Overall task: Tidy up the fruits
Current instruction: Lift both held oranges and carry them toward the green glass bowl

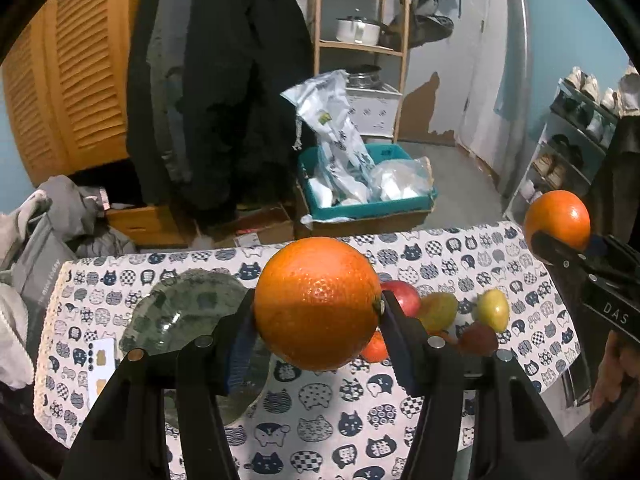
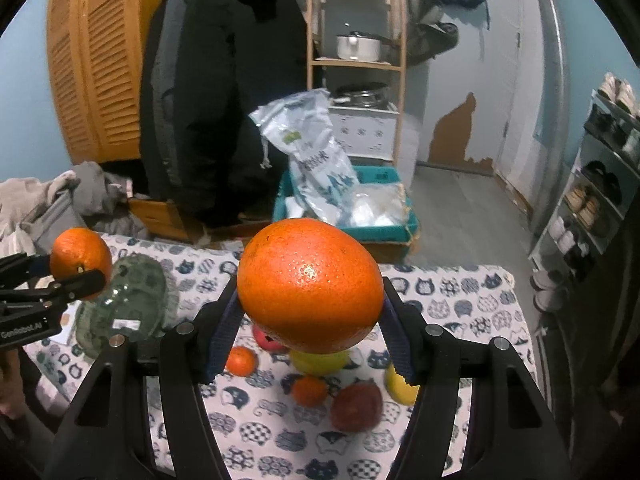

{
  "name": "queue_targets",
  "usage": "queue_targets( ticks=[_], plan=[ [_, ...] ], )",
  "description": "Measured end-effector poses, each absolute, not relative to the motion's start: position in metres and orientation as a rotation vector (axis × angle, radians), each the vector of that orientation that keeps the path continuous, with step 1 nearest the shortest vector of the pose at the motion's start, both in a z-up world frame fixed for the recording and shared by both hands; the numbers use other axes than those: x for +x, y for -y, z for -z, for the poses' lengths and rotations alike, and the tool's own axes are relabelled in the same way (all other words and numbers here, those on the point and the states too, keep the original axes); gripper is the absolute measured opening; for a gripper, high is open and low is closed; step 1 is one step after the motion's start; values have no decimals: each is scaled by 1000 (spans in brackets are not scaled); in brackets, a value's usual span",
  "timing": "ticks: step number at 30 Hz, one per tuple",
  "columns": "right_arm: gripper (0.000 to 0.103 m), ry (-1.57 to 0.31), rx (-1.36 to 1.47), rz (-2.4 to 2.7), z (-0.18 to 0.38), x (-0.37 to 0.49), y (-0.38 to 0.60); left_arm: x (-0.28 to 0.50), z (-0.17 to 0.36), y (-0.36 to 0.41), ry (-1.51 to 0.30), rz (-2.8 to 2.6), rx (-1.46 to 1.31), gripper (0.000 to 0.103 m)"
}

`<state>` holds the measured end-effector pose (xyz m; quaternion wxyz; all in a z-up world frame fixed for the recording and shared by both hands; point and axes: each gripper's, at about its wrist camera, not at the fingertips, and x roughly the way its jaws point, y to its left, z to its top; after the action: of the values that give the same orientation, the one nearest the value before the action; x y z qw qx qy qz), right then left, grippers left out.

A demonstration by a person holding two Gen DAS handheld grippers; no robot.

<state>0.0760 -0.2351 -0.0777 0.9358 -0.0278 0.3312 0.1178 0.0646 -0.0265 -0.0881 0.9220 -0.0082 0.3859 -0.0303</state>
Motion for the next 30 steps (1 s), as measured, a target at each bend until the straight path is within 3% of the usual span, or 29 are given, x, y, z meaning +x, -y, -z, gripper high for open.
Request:
queue_targets(
  ticks=[19,30],
  plan=[
    [64,-693,-88,-393,71,99,130,57,93,-67,-786,-94,-97,60],
    [64,-742,-110,-500,83,115,47,62,122,-129,-844,-185,-161,60]
  ],
)
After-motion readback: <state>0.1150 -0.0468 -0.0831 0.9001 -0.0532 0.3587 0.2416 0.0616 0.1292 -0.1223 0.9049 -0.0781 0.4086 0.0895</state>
